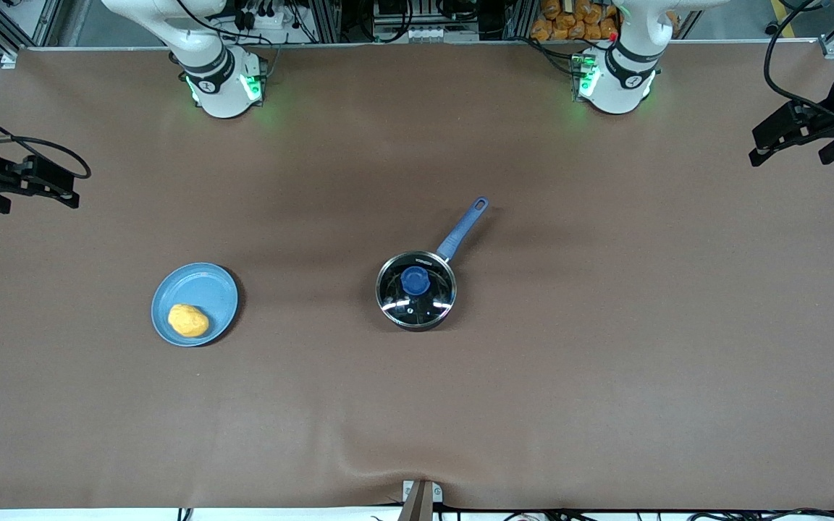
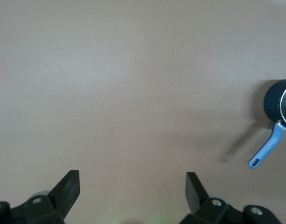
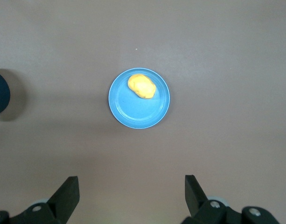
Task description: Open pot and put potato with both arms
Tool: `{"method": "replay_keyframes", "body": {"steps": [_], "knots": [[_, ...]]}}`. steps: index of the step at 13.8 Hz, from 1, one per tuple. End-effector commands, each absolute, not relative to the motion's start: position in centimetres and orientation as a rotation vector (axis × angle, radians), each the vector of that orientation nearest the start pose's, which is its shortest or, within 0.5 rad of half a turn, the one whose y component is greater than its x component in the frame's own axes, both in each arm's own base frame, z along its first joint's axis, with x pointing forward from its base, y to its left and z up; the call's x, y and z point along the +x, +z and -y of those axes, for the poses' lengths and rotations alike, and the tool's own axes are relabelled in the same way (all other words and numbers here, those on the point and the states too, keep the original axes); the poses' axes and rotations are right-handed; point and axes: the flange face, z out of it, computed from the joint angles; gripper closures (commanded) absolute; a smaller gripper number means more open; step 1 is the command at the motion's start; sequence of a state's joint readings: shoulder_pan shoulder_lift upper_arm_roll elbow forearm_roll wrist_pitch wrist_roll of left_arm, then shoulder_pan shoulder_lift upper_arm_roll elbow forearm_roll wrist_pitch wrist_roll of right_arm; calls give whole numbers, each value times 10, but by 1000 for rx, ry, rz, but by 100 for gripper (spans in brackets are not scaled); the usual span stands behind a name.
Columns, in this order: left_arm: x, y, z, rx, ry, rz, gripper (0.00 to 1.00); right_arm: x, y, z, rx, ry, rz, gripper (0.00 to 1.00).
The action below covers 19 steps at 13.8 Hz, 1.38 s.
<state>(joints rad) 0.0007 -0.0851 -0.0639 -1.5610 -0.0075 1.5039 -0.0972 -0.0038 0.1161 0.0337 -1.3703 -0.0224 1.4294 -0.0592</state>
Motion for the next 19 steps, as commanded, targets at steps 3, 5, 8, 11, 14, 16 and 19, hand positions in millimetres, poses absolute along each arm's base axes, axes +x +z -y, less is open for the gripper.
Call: {"method": "replay_keyframes", "body": {"steps": [3,5,8,11,14,16,19], "knots": [[522,685,11,-3123,-68,110,0,571,647,-16,-3144,87,116,0],[523,686,8,-3123,-76,115,0,571,647,-15,-3145,87,120,0],[526,681,6,-3124,-52,120,0,574,642,-15,-3144,99,133,0],[526,680,6,-3123,-47,120,0,584,625,-12,-3141,135,130,0],[526,680,5,-3124,-47,125,0,607,580,-13,-3129,195,193,0],[526,680,2,-3130,-46,134,0,626,530,-10,-3106,231,310,0],[528,674,8,-3134,-27,109,0,652,452,-5,-3034,318,547,0]]}}
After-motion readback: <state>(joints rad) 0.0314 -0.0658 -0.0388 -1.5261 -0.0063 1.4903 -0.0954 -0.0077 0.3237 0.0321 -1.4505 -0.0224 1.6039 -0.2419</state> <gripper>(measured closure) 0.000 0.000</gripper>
